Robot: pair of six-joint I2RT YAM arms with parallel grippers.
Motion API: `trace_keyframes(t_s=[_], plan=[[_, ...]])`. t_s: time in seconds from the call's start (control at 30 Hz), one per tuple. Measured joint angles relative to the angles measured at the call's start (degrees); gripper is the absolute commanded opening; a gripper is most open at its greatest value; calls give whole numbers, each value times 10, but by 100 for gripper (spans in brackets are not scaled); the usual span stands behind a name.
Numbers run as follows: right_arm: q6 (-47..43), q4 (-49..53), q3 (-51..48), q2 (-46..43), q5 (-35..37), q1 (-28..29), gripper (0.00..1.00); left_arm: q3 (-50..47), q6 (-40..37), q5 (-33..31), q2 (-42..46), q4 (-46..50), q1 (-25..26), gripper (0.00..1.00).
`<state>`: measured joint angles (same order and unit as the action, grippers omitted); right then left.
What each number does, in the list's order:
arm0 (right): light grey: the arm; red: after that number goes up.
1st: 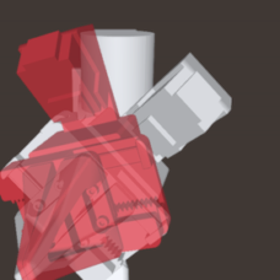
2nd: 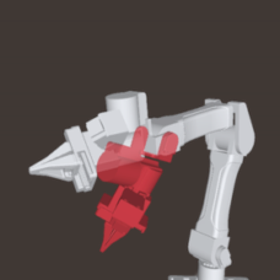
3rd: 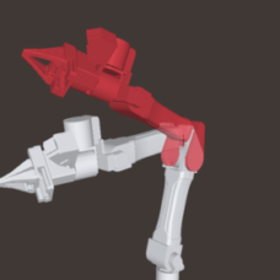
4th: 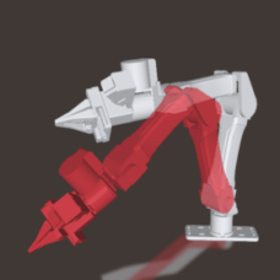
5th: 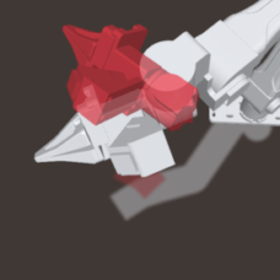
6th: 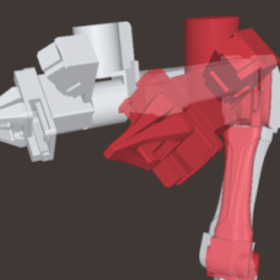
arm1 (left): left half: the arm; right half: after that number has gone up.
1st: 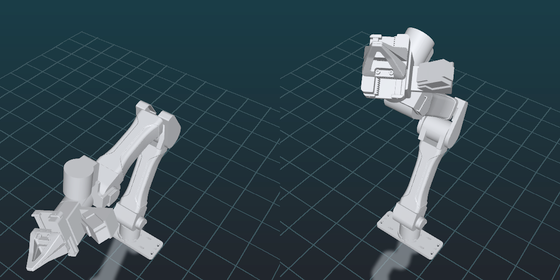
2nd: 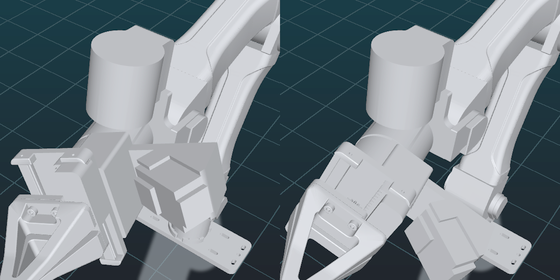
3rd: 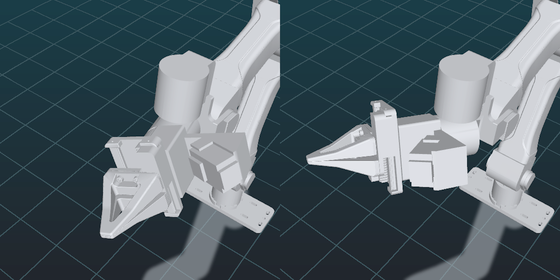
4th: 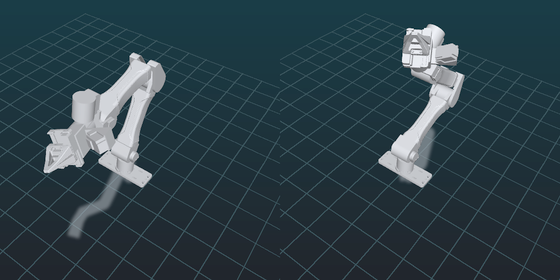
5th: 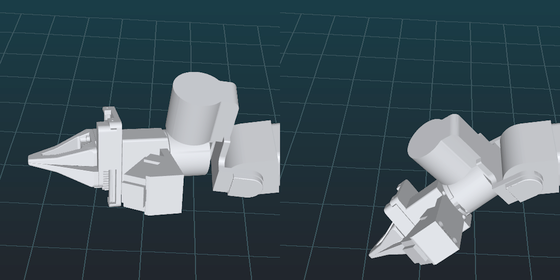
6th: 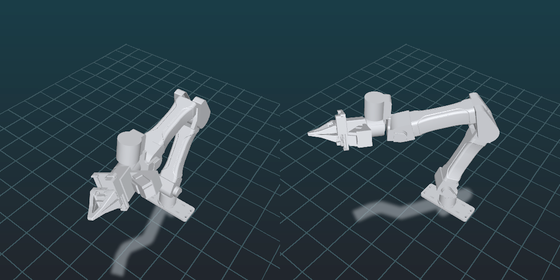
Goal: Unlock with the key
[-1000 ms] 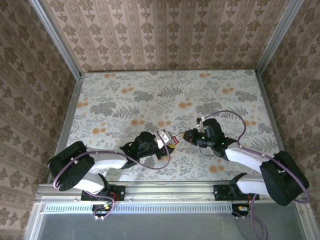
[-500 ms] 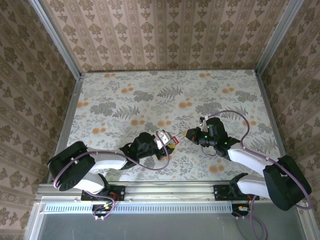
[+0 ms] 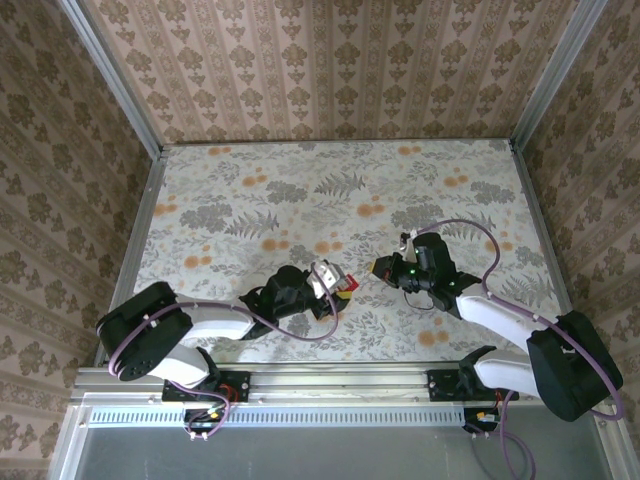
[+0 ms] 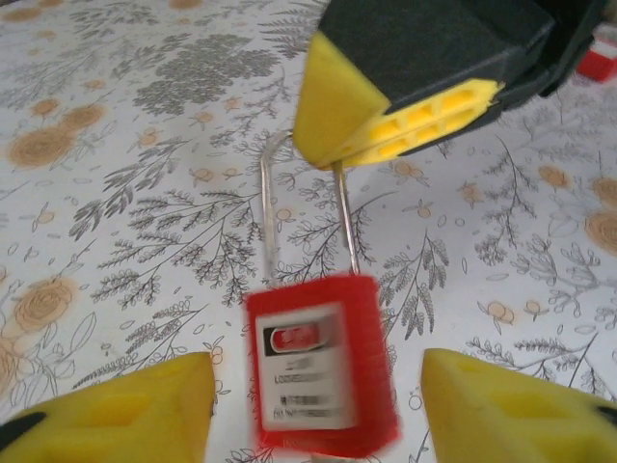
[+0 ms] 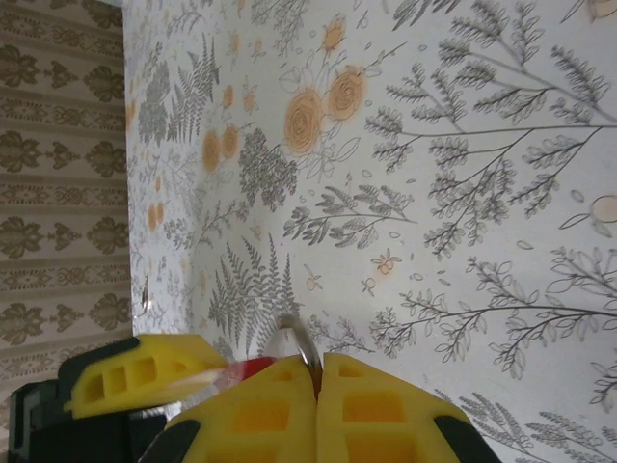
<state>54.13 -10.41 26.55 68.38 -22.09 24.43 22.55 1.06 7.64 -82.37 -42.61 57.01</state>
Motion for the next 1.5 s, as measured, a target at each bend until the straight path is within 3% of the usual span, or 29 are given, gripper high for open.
trace_keyframes(t_s=[0.17,0.37,0.7,0.93,1.27,1.5], plan=[[-3,39,13,-10,11,-6,0,-9,9,-11,29,-3,-1,76],[-16,83,50,-23,11,-6,0,-8,21,-14,152,21,-5,79],[-33,170,99,-24,11,-6,0,-15,28,-51,309,133,-26,83],[-63,307,183,-16,33,-6,0,-16,27,-70,373,227,-58,85],[-135,545,308,33,115,-6,0,-16,17,-75,407,294,-65,86],[-161,602,333,63,134,-5,0,-16,17,-75,385,298,-65,86]])
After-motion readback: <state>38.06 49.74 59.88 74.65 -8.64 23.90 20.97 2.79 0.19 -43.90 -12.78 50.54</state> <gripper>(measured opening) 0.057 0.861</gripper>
